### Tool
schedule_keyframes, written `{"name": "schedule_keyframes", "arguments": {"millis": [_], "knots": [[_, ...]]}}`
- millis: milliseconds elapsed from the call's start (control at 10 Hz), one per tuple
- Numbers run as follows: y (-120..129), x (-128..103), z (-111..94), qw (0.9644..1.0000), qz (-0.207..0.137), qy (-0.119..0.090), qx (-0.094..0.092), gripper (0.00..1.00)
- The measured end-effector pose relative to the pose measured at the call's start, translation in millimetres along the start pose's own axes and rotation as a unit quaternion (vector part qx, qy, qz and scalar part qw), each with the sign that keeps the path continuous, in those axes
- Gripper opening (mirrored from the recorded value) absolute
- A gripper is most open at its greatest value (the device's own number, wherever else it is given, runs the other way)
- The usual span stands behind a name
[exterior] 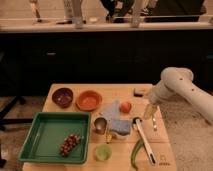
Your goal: Place apple in purple bowl
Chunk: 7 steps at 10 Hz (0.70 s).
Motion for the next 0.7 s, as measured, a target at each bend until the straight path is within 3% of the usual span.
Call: {"name": "schedule_keyframes", "arguments": {"millis": [100, 200, 500, 700], "knots": [[-1, 4, 3, 0.9993, 0.000, -0.039, -0.001, 0.80], [-1, 7, 6, 0.9981, -0.002, -0.061, -0.002, 0.80], [-1, 6, 15, 0.9950, -0.019, -0.098, 0.003, 0.80], [0, -1, 22, 0.9933, -0.036, -0.109, 0.011, 0.80]]}}
